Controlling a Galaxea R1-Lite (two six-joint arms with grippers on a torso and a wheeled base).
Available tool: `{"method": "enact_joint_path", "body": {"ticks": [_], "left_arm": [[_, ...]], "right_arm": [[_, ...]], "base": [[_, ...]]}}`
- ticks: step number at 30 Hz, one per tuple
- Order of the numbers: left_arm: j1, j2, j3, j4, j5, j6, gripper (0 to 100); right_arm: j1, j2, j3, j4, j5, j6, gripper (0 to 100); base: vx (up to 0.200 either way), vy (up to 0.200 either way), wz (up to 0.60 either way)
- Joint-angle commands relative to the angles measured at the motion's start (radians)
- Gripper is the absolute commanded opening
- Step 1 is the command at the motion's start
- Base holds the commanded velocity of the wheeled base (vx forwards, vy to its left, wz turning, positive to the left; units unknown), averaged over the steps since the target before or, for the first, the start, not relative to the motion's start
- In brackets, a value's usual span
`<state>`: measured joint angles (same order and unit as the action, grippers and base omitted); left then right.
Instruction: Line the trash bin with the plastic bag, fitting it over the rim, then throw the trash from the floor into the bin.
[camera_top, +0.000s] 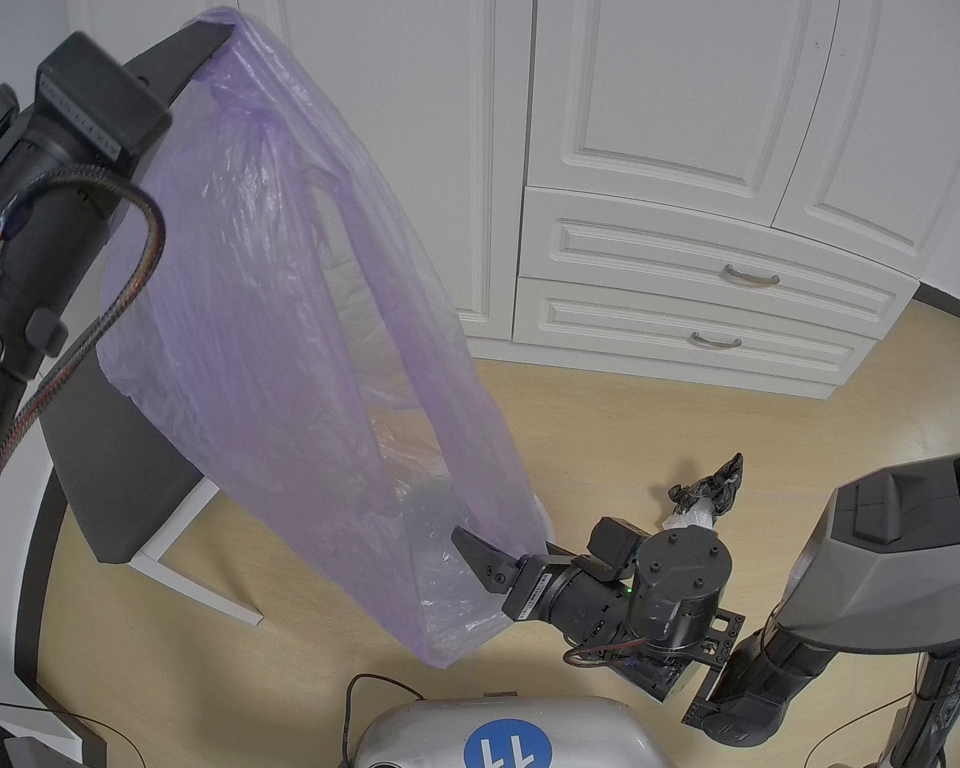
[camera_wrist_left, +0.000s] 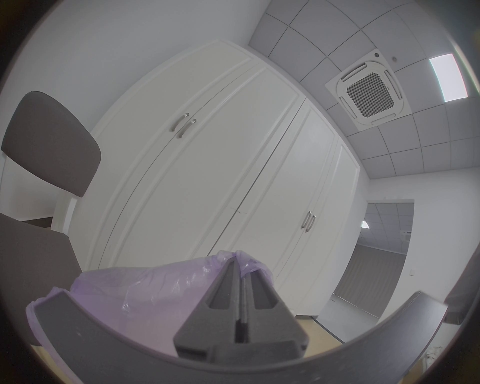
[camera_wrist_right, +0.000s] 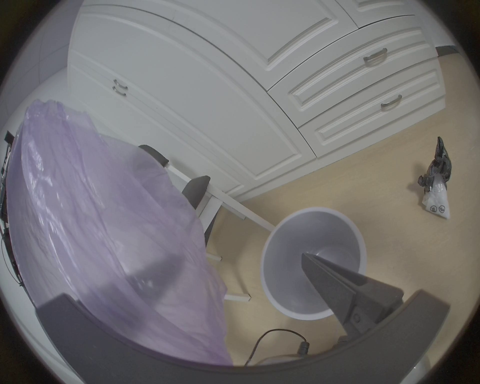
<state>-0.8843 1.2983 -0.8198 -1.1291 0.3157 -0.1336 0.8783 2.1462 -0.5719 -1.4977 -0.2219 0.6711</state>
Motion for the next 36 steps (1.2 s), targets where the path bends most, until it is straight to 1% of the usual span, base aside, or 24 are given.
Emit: {"method": "enact_joint_path", "body": {"ticks": [1,2,5,8,12,20,28,36], "left_arm": [[0.001,-0.004,-0.022,0.0,0.019,0.0,0],[0.001,-0.004,-0.03,0.0,0.034,0.002,0],[0.001,-0.004,-0.041,0.0,0.046,0.008,0],[-0.001,-0.001,-0.05,0.0,0.065,0.012,0],[0.001,0.001,-0.05,0.0,0.065,0.012,0],[-0.001,0.006,-0.047,-0.001,0.065,0.012,0],[-0.002,-0.001,-0.045,-0.001,0.065,0.012,0],[-0.007,-0.004,-0.044,-0.001,0.065,0.012,0]], "right_arm": [[-0.004,0.049,0.01,-0.055,-0.002,0.007,100],[-0.004,0.054,0.017,-0.073,-0.001,0.007,100],[-0.002,0.06,0.021,-0.073,0.001,0.008,100],[0.005,0.064,0.012,-0.073,-0.001,0.038,100],[0.005,0.064,0.0,-0.073,-0.005,0.068,100],[-0.001,0.054,-0.009,-0.073,-0.008,0.067,100],[-0.028,0.054,-0.019,-0.073,-0.017,0.059,100],[-0.127,0.044,-0.074,-0.073,-0.014,0.053,100]], "base": [[0.0,0.0,0.0],[0.0,0.0,0.0],[0.0,0.0,0.0],[0.0,0.0,0.0],[0.0,0.0,0.0],[0.0,0.0,0.0],[0.0,0.0,0.0],[0.0,0.0,0.0]]}}
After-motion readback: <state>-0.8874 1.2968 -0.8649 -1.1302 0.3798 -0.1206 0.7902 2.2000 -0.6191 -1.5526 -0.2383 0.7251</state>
